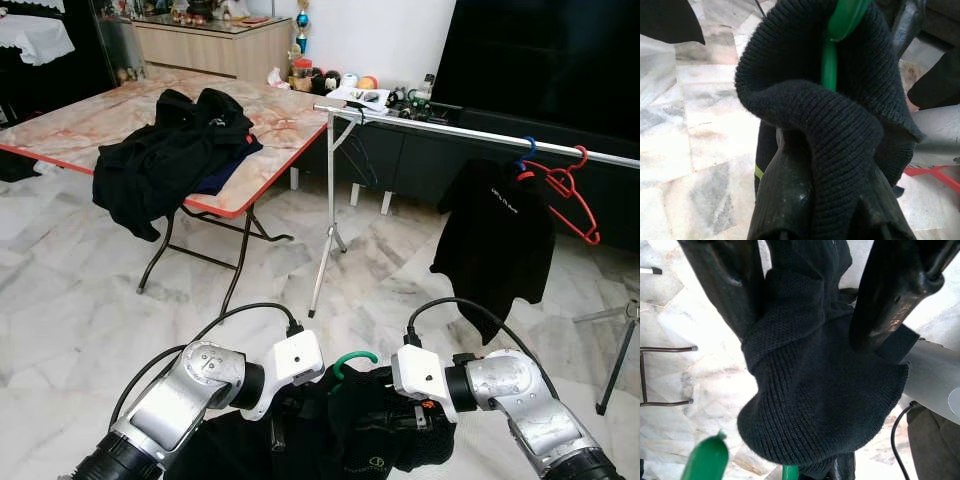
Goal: Hang hanger
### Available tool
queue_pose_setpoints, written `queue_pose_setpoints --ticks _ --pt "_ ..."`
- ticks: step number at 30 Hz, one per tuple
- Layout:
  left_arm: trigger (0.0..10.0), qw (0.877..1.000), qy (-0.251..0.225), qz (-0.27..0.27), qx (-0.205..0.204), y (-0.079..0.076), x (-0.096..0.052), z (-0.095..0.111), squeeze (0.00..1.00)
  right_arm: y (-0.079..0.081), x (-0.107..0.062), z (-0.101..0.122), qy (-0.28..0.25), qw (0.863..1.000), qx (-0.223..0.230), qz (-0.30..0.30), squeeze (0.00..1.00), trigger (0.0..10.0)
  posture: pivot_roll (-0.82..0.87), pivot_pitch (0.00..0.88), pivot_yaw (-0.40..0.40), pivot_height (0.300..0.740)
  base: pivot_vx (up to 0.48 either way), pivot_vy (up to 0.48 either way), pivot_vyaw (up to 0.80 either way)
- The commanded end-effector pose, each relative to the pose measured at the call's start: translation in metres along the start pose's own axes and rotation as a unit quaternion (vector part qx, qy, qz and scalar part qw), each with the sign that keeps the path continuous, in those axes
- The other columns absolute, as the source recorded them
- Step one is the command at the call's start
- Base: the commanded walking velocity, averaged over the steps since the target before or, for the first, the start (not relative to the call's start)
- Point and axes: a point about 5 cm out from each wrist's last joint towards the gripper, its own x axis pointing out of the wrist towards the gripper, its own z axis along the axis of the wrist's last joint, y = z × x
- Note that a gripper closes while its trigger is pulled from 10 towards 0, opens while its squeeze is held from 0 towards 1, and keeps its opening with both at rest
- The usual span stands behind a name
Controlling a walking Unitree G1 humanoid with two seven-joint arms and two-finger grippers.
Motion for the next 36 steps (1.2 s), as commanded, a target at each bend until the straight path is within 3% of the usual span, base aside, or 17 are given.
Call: queue_pose_setpoints --ticks 1,12,14,22,23,24,25,28,29,30,31,32,35,36 --pt "0.0 1.0 0.008 0.004 0.002 0.001 -0.001 0.0 0.0 -0.005 -0.003 0.01 -0.013 1.0 -0.021 -0.007 1.0 10.0 0.1 0.0 -0.011 0.74 0.0 0.0 0.0" --pt "0.0 1.0 0.009 0.003 0.002 0.001 -0.001 -0.001 0.0 -0.005 -0.003 0.011 -0.014 1.0 -0.021 -0.006 1.0 10.0 0.1 0.0 -0.011 0.74 0.0 0.0 0.0" --pt "0.0 0.999 0.026 0.036 -0.025 0.003 -0.02 -0.024 0.0 -0.005 -0.025 -0.019 0.103 0.993 -0.037 -0.035 1.0 10.0 0.09 0.0 0.023 0.74 0.0 0.0 0.0" --pt "0.0 0.999 0.033 0.035 -0.009 0.006 -0.028 -0.022 0.0 -0.002 -0.025 -0.031 0.136 0.99 -0.035 -0.033 0.98 10.0 0.1 0.0 0.019 0.74 0.0 0.0 0.0" --pt "0.0 0.999 0.035 0.04 -0.009 0.007 -0.029 -0.023 0.0 -0.003 -0.026 -0.032 0.139 0.989 -0.038 -0.04 0.8 10.0 0.1 0.0 0.015 0.74 0.0 0.0 0.0" --pt "0.0 0.998 0.034 0.05 -0.011 0.008 -0.029 -0.024 0.0 -0.006 -0.027 -0.031 0.137 0.988 -0.037 -0.054 0.11 10.0 0.1 0.0 0.015 0.74 0.0 0.0 0.0" --pt "0.0 0.997 0.031 0.064 -0.014 0.01 -0.029 -0.026 0.0 -0.009 -0.029 -0.031 0.133 0.988 -0.035 -0.072 0.0 10.0 0.09 0.0 0.013 0.74 0.0 0.0 0.0" --pt "0.0 0.991 0.022 0.129 -0.023 0.019 -0.028 -0.033 0.0 -0.017 -0.035 -0.034 0.123 0.982 -0.021 -0.141 0.0 10.0 0.09 0.0 0.006 0.74 0.0 0.0 0.0" --pt "3.0 0.983 0.021 0.179 -0.027 0.025 -0.029 -0.039 0.0 -0.025 -0.04 -0.04 0.121 0.97 0.005 -0.212 0.0 10.0 0.09 0.0 0.006 0.74 0.0 0.0 0.0" --pt "3.0 0.981 0.021 0.189 -0.028 0.026 -0.029 -0.04 0.0 -0.026 -0.041 -0.041 0.121 0.966 0.012 -0.227 0.0 10.0 0.09 0.0 0.006 0.74 0.0 0.0 0.0" --pt "10.0 0.974 0.021 0.223 -0.037 0.03 -0.03 -0.044 0.0 -0.029 -0.043 -0.046 0.121 0.954 0.034 -0.274 0.0 10.0 0.09 0.0 0.001 0.74 0.0 0.0 0.0" --pt "10.0 0.962 0.02 0.267 -0.052 0.034 -0.031 -0.05 0.0 -0.032 -0.046 -0.055 0.12 0.931 0.073 -0.338 0.0 10.0 0.09 0.0 -0.005 0.74 0.0 0.0 0.0" --pt "10.0 0.948 -0.012 0.312 -0.064 0.034 -0.03 -0.052 0.0 -0.025 -0.042 -0.078 0.109 0.877 0.176 -0.433 0.0 10.0 0.09 0.005 -0.007 0.74 0.0 0.0 0.0" --pt "10.0 0.941 -0.028 0.331 -0.07 0.032 -0.03 -0.053 0.0 -0.014 -0.034 -0.092 0.093 0.845 0.243 -0.467 0.0 10.0 0.09 0.009 -0.004 0.74 0.0 0.0 0.0"
